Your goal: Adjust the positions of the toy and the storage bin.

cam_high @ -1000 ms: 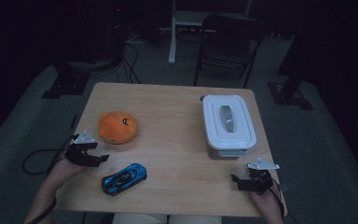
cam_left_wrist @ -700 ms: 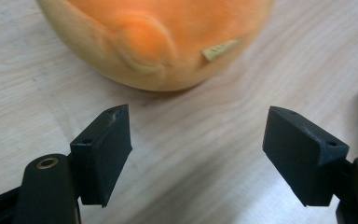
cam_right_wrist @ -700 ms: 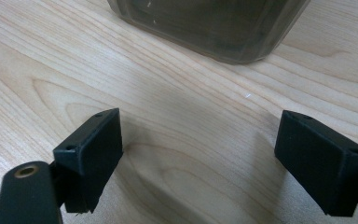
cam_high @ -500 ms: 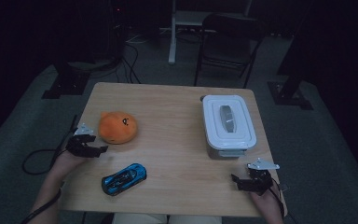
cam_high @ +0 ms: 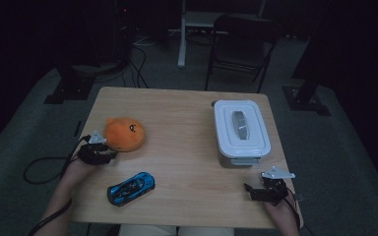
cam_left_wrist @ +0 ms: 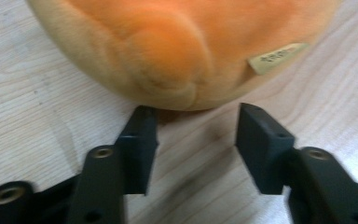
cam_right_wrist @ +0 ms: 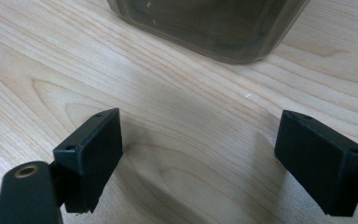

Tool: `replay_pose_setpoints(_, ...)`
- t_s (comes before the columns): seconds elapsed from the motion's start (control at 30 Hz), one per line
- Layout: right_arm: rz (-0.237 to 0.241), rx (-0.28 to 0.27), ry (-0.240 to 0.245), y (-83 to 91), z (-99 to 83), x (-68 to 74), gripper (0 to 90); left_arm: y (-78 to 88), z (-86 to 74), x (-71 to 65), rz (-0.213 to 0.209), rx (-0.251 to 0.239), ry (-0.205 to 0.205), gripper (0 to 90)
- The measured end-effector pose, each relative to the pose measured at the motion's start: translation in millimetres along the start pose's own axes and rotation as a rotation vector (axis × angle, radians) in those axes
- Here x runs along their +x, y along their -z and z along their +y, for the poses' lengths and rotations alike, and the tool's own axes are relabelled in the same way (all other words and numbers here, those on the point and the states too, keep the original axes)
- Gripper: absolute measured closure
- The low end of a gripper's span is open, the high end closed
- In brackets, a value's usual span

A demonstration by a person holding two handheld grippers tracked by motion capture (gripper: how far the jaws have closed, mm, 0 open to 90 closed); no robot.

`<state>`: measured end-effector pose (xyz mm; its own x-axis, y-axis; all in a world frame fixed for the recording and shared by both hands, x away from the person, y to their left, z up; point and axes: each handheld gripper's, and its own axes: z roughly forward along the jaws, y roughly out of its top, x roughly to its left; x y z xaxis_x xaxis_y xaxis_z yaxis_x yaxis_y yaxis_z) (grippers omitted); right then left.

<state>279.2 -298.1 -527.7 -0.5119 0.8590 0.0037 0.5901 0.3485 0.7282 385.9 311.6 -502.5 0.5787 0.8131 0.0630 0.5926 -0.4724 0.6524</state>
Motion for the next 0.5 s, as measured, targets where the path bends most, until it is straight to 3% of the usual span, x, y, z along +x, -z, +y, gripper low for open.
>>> replay_pose_setpoints(0.1,0.000,0.000,0.000,0.0,0.0,0.0,14.7,4.1,1.4,2.8,0.016,-0.006,0.018,49.9)
replay_pose_setpoints(0.17,0.000,0.000,0.000,0.0,0.0,0.0,14.6,6.6,1.3,4.0,0.004,-0.022,0.026,48.7)
replay_pose_setpoints(0.27,0.000,0.000,0.000,0.0,0.0,0.0,14.7,15.8,2.9,5.5,0.012,-0.061,0.029,45.9)
replay_pose_setpoints(0.3,0.000,0.000,0.000,0.0,0.0,0.0,14.7,22.8,5.3,4.8,0.041,-0.089,0.023,45.8)
replay_pose_setpoints(0.37,0.000,0.000,0.000,0.0,0.0,0.0,14.7,26.6,6.6,5.0,0.022,-0.108,0.026,45.3)
replay_pose_setpoints(0.4,0.000,0.000,0.000,0.0,0.0,0.0,14.6,29.4,8.2,4.3,0.034,-0.122,0.023,45.3)
replay_pose_setpoints(0.5,0.000,0.000,0.000,0.0,0.0,0.0,14.6,29.8,13.7,0.0,0.049,-0.096,-0.013,47.0)
